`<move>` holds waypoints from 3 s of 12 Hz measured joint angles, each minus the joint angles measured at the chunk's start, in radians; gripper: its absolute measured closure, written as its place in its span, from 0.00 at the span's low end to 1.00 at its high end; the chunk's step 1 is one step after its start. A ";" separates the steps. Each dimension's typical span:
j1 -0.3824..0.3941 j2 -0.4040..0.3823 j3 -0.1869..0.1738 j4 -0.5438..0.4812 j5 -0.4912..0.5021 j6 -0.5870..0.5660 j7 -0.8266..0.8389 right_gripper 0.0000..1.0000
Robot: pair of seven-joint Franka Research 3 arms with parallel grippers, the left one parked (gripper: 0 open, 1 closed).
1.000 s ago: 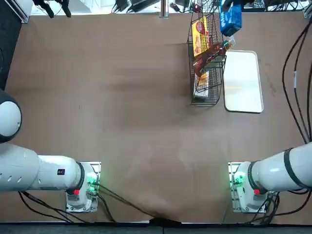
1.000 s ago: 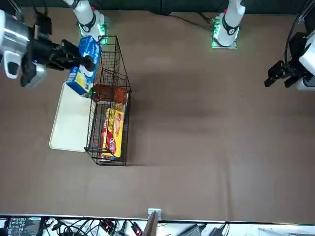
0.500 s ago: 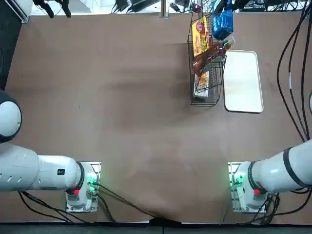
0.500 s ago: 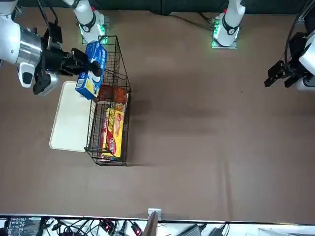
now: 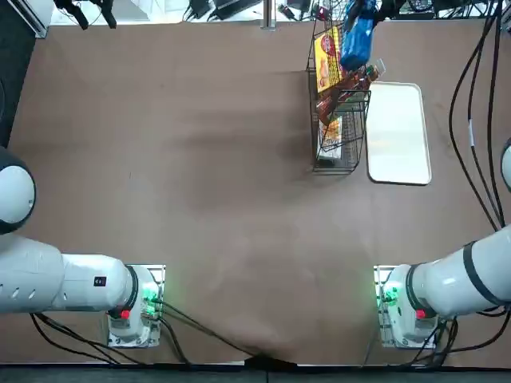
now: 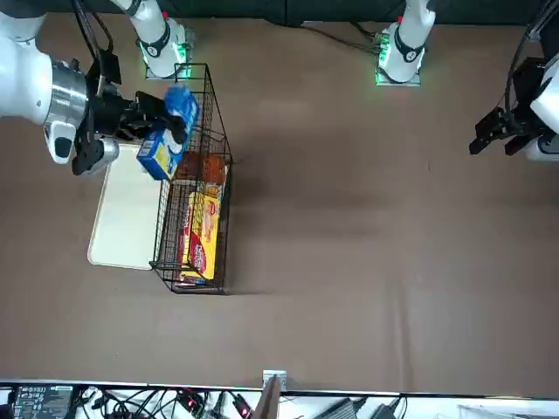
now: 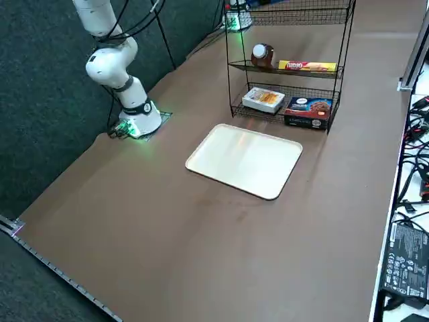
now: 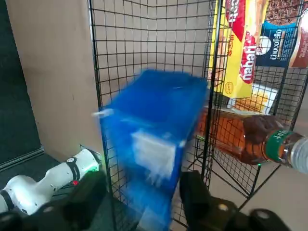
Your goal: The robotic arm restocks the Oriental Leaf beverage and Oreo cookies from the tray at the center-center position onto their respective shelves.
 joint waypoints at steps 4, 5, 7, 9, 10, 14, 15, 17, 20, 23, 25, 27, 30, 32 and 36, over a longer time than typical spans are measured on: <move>0.003 0.001 0.000 0.001 0.000 0.004 0.000 0.00; 0.003 0.001 0.000 0.001 0.000 0.005 0.000 0.00; 0.004 0.001 -0.001 0.002 0.000 0.006 0.000 0.00; 0.004 0.000 -0.002 0.007 -0.029 0.006 0.000 0.00; 0.004 -0.001 -0.002 0.010 -0.068 0.006 0.000 0.00; 0.020 -0.020 -0.001 0.021 -0.262 0.005 0.001 0.00; 0.025 -0.032 -0.001 0.023 -0.306 0.005 0.003 0.00; 0.028 -0.061 -0.002 0.026 -0.389 0.004 0.007 0.00; 0.028 -0.096 -0.007 0.021 -0.515 -0.008 0.007 0.00; 0.007 -0.117 -0.030 -0.018 -0.573 -0.006 0.007 0.00; -0.025 -0.121 -0.035 -0.044 -0.583 0.011 -0.007 0.00; -0.075 -0.124 -0.037 -0.075 -0.585 0.043 -0.062 0.00; -0.127 -0.133 -0.041 -0.111 -0.585 0.087 -0.101 0.00; -0.146 -0.139 -0.042 -0.127 -0.585 0.109 -0.101 0.00; -0.157 -0.148 -0.042 -0.137 -0.585 0.114 -0.102 0.00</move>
